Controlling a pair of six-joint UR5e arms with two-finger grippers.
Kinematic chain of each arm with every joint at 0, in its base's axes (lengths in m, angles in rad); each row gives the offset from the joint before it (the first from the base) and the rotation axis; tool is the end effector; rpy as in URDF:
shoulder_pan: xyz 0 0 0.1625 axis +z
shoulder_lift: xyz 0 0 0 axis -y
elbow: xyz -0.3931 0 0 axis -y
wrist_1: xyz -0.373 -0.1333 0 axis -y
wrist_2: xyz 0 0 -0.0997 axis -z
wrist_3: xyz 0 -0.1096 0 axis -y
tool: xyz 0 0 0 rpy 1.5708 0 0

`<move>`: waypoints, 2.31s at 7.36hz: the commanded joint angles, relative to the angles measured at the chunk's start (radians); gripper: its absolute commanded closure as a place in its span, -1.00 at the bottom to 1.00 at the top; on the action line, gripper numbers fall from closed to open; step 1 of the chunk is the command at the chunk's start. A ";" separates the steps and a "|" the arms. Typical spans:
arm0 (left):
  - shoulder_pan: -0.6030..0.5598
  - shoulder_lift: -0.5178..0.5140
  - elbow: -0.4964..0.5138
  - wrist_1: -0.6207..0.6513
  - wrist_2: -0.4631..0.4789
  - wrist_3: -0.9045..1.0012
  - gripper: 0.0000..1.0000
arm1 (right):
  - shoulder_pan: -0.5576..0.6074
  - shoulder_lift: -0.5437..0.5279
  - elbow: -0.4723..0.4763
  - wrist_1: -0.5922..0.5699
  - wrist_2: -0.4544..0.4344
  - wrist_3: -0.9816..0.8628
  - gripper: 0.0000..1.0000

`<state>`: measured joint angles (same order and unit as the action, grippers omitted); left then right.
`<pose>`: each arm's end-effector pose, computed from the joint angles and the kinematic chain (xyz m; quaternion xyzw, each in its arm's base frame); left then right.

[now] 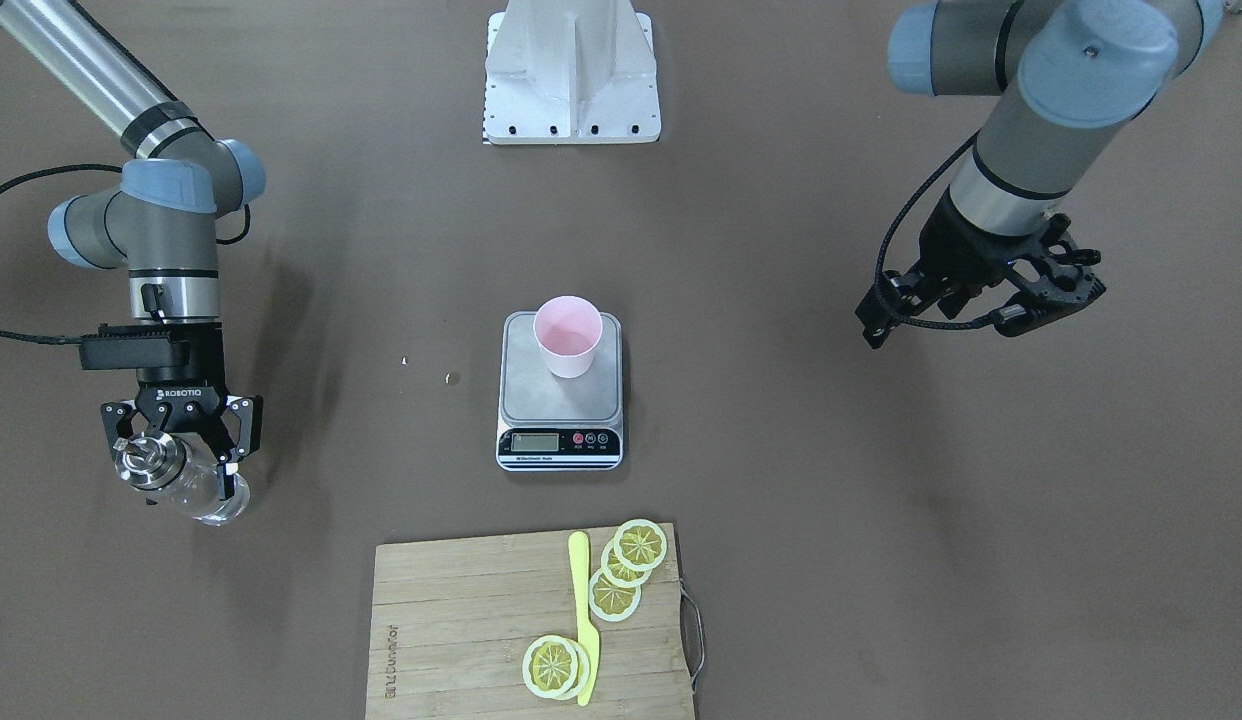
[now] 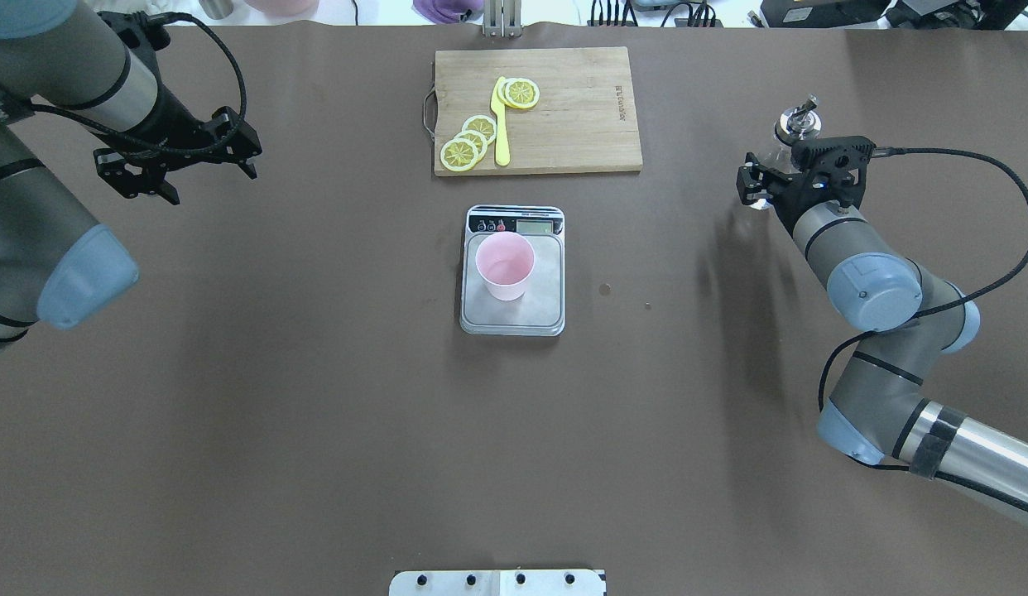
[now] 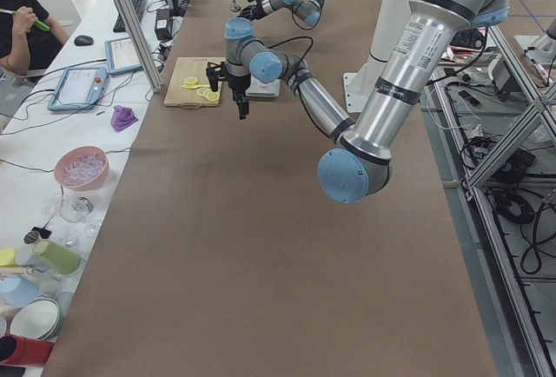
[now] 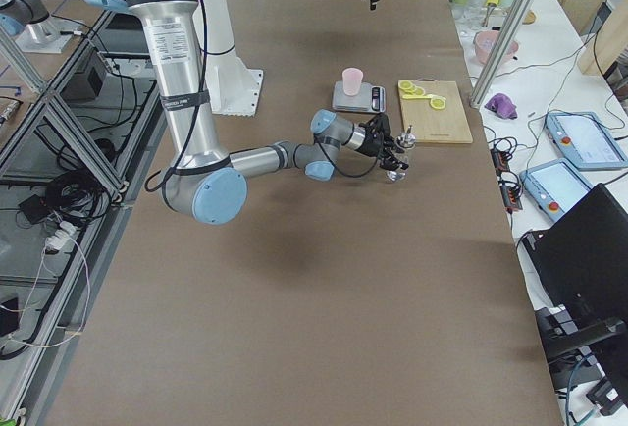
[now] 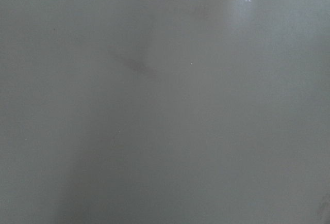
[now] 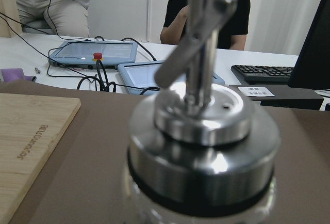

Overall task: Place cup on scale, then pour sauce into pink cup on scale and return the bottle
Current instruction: 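Lower the sauce bottle onto the table with the right gripper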

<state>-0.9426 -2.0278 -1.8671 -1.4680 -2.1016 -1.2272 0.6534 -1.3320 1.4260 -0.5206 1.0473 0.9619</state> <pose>0.2791 -0.5167 0.2749 -0.0140 0.3958 -0.1897 0.8984 -0.3557 -0.5092 0.4579 0.4842 -0.2938 0.1581 0.8088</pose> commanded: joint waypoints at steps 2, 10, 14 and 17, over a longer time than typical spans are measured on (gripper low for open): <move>-0.001 0.000 -0.001 0.000 0.002 0.000 -0.97 | 0.003 0.004 -0.021 0.002 0.020 0.000 0.66; 0.001 0.000 0.002 0.000 0.002 0.000 -0.97 | 0.011 0.007 -0.021 0.002 0.019 0.020 -1.00; 0.002 -0.002 0.002 0.000 0.002 -0.002 -0.97 | 0.008 -0.059 0.004 0.097 0.019 0.020 -1.00; 0.002 -0.003 0.008 0.000 0.002 -0.002 -0.97 | -0.037 -0.121 0.085 0.097 0.016 0.082 -1.00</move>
<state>-0.9404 -2.0312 -1.8622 -1.4680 -2.1000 -1.2286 0.6372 -1.4382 1.4866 -0.4252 1.0648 1.0071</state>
